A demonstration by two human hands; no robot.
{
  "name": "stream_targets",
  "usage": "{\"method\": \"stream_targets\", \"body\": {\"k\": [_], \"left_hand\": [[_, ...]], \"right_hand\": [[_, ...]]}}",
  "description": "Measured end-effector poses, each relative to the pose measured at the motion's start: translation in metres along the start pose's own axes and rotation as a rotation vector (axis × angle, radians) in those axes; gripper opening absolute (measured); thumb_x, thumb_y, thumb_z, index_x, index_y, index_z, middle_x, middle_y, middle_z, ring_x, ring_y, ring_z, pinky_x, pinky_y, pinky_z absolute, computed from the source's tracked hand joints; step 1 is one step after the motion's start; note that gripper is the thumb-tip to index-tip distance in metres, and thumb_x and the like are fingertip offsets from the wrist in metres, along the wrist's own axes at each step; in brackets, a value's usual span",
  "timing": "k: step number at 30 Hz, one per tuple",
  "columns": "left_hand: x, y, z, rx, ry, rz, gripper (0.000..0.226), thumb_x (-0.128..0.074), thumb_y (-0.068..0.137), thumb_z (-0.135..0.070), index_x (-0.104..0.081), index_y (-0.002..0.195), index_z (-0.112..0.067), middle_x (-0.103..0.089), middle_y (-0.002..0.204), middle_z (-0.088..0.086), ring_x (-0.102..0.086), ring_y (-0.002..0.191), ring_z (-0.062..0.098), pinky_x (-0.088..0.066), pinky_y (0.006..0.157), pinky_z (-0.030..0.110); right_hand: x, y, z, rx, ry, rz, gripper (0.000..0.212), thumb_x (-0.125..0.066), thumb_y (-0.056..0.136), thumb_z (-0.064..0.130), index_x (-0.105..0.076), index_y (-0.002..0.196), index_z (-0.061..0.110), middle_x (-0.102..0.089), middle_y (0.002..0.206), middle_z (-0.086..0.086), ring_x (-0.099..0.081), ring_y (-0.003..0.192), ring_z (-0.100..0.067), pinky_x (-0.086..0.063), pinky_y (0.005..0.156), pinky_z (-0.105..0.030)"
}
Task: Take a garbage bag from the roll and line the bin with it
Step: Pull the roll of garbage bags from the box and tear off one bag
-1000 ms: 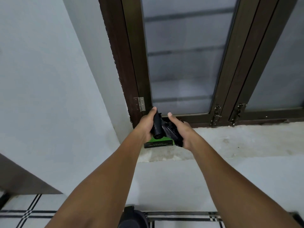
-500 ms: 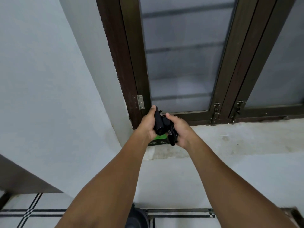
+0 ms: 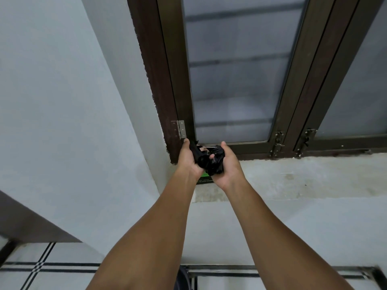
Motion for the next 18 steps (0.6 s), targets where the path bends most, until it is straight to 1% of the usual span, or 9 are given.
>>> {"method": "stream_targets", "body": {"k": [4, 6, 8, 10, 11, 12, 14, 16, 18], "left_hand": [[-0.001, -0.004, 0.004, 0.008, -0.079, 0.008, 0.046, -0.051, 0.104, -0.051, -0.058, 0.1, -0.006, -0.057, 0.077, 0.01, -0.063, 0.055, 0.025, -0.055, 0.041, 0.029], [0.002, -0.002, 0.005, 0.003, -0.135, 0.008, 0.047, -0.052, 0.103, -0.05, -0.056, 0.115, -0.005, -0.059, 0.088, 0.014, -0.065, 0.068, 0.03, -0.059, 0.044, 0.034], [0.002, -0.004, 0.005, -0.005, -0.158, 0.01, 0.045, -0.051, 0.104, -0.049, -0.052, 0.121, -0.007, -0.058, 0.09, 0.013, -0.065, 0.079, 0.03, -0.062, 0.049, 0.039], [0.004, -0.005, 0.005, -0.015, -0.082, -0.006, 0.045, -0.051, 0.105, -0.048, -0.052, 0.129, -0.01, -0.06, 0.092, 0.009, -0.067, 0.099, 0.026, -0.062, 0.062, 0.044], [0.005, -0.003, 0.005, -0.013, -0.005, -0.003, 0.05, -0.052, 0.104, -0.048, -0.052, 0.137, -0.01, -0.064, 0.094, 0.009, -0.07, 0.099, 0.024, -0.062, 0.069, 0.045], [0.006, -0.002, 0.005, -0.009, 0.08, 0.017, 0.053, -0.054, 0.103, -0.048, -0.052, 0.142, -0.012, -0.067, 0.087, 0.011, -0.075, 0.085, 0.022, -0.064, 0.072, 0.044], [0.011, 0.002, 0.005, -0.029, 0.295, 0.021, 0.059, -0.057, 0.101, -0.052, -0.056, 0.142, -0.01, -0.068, 0.075, 0.011, -0.07, 0.052, 0.021, -0.063, 0.058, 0.037], [0.011, 0.005, 0.007, -0.032, 0.413, 0.037, 0.06, -0.057, 0.1, -0.054, -0.061, 0.136, -0.006, -0.072, 0.077, 0.01, -0.071, 0.051, 0.021, -0.058, 0.048, 0.03], [0.008, 0.007, 0.012, 0.017, 0.407, 0.085, 0.055, -0.055, 0.101, -0.052, -0.064, 0.128, -0.004, -0.073, 0.076, 0.009, -0.072, 0.056, 0.02, -0.058, 0.05, 0.027]], "right_hand": [[0.001, -0.005, 0.002, 0.008, 0.004, 0.016, 0.041, -0.056, 0.102, 0.043, -0.061, 0.118, 0.005, -0.07, 0.101, -0.014, -0.068, 0.055, -0.012, -0.059, 0.069, -0.032], [0.003, -0.007, 0.003, 0.023, 0.064, 0.025, 0.039, -0.058, 0.102, 0.042, -0.059, 0.119, 0.007, -0.068, 0.114, -0.017, -0.072, 0.061, -0.015, -0.061, 0.068, -0.033], [0.007, -0.006, 0.002, 0.033, 0.139, 0.029, 0.043, -0.062, 0.1, 0.04, -0.055, 0.128, 0.01, -0.063, 0.126, -0.02, -0.071, 0.068, -0.016, -0.063, 0.064, -0.032], [0.012, -0.004, 0.006, 0.045, 0.121, 0.007, 0.045, -0.063, 0.099, 0.04, -0.054, 0.13, 0.01, -0.063, 0.122, -0.018, -0.069, 0.071, -0.016, -0.063, 0.061, -0.032], [0.016, -0.001, 0.009, 0.064, 0.081, -0.014, 0.045, -0.062, 0.099, 0.041, -0.054, 0.129, 0.009, -0.066, 0.117, -0.017, -0.069, 0.075, -0.018, -0.063, 0.061, -0.032], [0.019, 0.002, 0.014, 0.089, 0.04, -0.033, 0.045, -0.062, 0.099, 0.043, -0.056, 0.128, 0.009, -0.068, 0.115, -0.016, -0.072, 0.083, -0.021, -0.064, 0.064, -0.035], [0.026, 0.009, 0.022, 0.127, -0.014, -0.056, 0.052, -0.062, 0.097, 0.047, -0.056, 0.132, 0.01, -0.072, 0.116, -0.015, -0.073, 0.1, -0.03, -0.063, 0.08, -0.045], [0.028, 0.012, 0.025, 0.126, 0.009, -0.043, 0.05, -0.059, 0.098, 0.049, -0.057, 0.129, 0.009, -0.075, 0.105, -0.011, -0.072, 0.101, -0.029, -0.059, 0.09, -0.051], [0.028, 0.013, 0.026, 0.115, 0.028, -0.024, 0.047, -0.057, 0.1, 0.048, -0.056, 0.125, 0.009, -0.072, 0.084, -0.009, -0.071, 0.088, -0.026, -0.059, 0.091, -0.048]]}}
Point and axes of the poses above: each hand's wrist, its own y-axis towards the middle knuckle, its own x-axis out of the back of the hand, z = x × y, the point moved 6 cm from there along y, towards the middle knuckle
